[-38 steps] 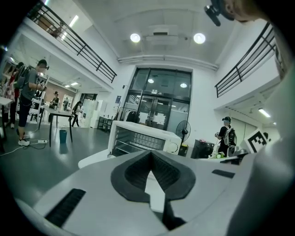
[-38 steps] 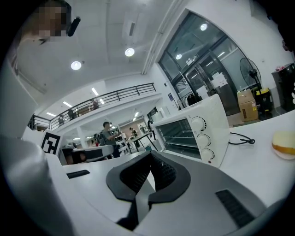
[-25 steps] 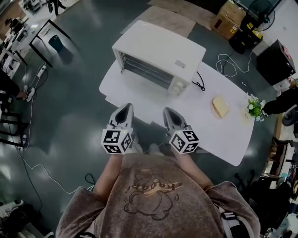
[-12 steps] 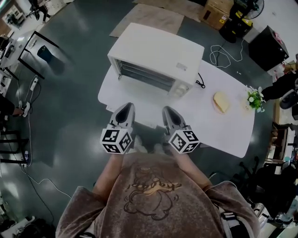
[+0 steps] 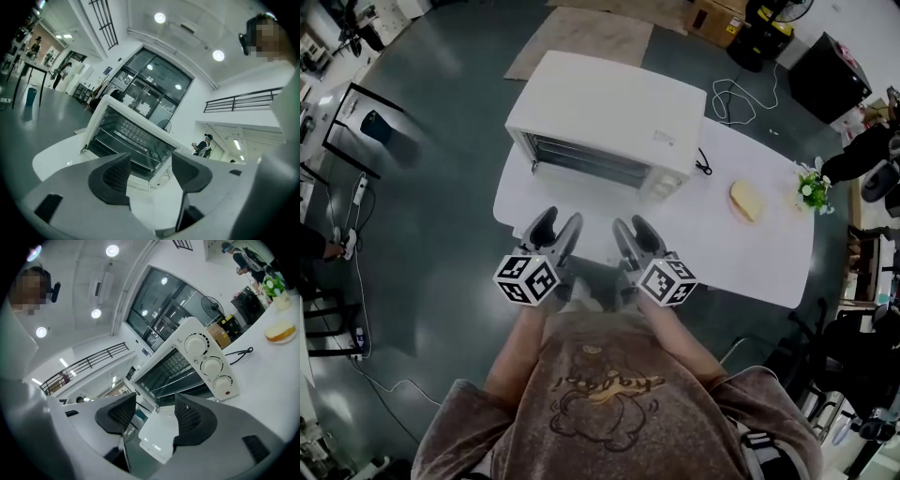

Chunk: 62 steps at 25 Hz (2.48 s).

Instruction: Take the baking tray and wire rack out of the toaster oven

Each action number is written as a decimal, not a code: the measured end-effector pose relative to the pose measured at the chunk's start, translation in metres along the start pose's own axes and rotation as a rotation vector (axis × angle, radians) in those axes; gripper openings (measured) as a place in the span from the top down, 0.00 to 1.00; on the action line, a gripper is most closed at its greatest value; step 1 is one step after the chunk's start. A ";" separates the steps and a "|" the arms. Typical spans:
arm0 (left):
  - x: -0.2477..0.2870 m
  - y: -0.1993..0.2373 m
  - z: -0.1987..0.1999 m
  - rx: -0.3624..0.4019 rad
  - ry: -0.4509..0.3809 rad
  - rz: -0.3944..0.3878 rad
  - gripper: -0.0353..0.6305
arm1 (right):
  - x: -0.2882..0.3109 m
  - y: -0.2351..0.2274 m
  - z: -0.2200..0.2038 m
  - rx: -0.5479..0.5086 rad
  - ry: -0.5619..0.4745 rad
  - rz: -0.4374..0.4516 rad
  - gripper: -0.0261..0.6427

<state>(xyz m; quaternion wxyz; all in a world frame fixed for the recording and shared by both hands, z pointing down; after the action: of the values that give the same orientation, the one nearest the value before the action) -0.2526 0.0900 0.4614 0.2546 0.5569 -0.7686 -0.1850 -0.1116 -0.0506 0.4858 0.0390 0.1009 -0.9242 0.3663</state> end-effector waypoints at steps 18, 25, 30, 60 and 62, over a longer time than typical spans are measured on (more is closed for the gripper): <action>0.114 0.109 -0.015 -0.236 0.136 -0.053 0.56 | 0.094 -0.077 -0.020 0.294 -0.188 -0.223 0.62; 0.155 0.137 -0.023 -0.321 0.128 -0.015 0.56 | 0.116 -0.106 -0.020 0.347 -0.229 -0.282 0.62; 0.176 0.153 -0.024 -0.359 0.114 0.009 0.56 | 0.134 -0.114 -0.017 0.362 -0.249 -0.296 0.62; 0.143 0.157 -0.039 -0.568 0.118 -0.026 0.79 | 0.108 -0.106 -0.039 0.464 -0.217 -0.311 0.80; 0.130 0.156 -0.043 -0.603 0.114 -0.025 0.81 | 0.101 -0.100 -0.046 0.478 -0.206 -0.307 0.81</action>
<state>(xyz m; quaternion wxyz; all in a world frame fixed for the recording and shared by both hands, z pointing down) -0.3780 0.0146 0.6090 0.4488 0.4752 -0.6566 -0.3763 -0.1885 -0.1061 0.6015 -0.0251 0.2824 -0.7847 0.5512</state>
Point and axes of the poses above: the fingertips, and each gripper's own axes: x forward along the fingers, y to its left, z out of its top, the point moved 6 cm from there along -x, backward along the fingers, and after that the axes turned 1 degree about z, right-handed, at the moved point
